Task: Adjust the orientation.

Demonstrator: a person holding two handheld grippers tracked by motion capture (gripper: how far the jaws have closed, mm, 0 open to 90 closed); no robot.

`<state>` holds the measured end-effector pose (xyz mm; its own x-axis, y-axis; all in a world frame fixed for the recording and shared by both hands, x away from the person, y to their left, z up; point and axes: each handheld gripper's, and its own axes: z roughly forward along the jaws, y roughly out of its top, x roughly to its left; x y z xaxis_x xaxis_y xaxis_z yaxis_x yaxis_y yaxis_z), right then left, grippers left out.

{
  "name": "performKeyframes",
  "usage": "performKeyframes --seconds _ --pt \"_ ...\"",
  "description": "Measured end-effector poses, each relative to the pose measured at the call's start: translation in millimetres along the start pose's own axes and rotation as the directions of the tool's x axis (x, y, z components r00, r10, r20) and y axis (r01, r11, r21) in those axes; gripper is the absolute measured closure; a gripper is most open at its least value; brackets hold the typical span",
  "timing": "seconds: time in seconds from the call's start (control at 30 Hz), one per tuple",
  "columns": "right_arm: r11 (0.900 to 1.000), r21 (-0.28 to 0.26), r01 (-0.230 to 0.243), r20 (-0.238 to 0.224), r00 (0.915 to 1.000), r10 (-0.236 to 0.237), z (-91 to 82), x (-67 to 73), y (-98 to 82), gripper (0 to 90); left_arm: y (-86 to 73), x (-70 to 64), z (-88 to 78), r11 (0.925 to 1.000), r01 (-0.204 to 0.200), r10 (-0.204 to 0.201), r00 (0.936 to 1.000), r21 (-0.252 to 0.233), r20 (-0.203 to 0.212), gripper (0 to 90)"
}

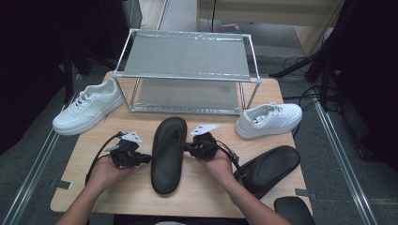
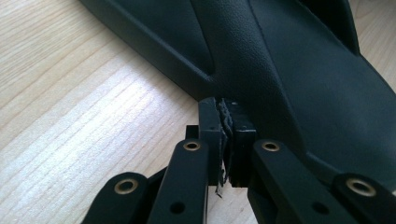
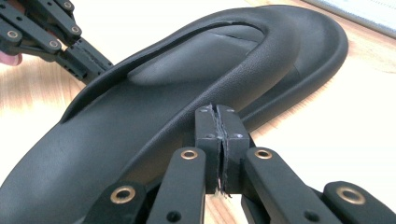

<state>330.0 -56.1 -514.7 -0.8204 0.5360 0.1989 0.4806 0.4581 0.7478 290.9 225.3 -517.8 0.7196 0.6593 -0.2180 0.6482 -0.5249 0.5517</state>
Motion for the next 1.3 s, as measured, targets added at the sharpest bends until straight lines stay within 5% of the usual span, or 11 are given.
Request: performKeyframes --seconds 0.37,0.7,0.93,1.3 --pt "1.0 0.0 -0.028 -0.019 0.9994 0.028 -4.9 -4.7 1.2 85.8 -0.5 4.3 -7.4 0.9989 0.027 -0.026 0.9994 -0.039 0.024 72.7" --pt "0.999 -0.05 -0.016 -0.036 0.9993 0.014 -25.4 -3.3 3.1 67.4 6.1 2.8 -21.5 0.9905 0.042 -0.038 0.9985 -0.131 0.04 46.2" --pt "0.998 -0.067 0.011 -0.052 0.9985 -0.014 -41.9 -6.9 -3.1 61.1 18.0 3.3 -23.6 0.9841 0.02 -0.012 0.9988 -0.176 0.047 40.8" --pt "0.996 -0.083 -0.011 -0.023 0.9997 0.009 -72.9 -12.9 -16.9 55.4 34.6 12.0 -18.7 0.989 0.014 -0.013 0.9999 -0.147 0.012 39.3"
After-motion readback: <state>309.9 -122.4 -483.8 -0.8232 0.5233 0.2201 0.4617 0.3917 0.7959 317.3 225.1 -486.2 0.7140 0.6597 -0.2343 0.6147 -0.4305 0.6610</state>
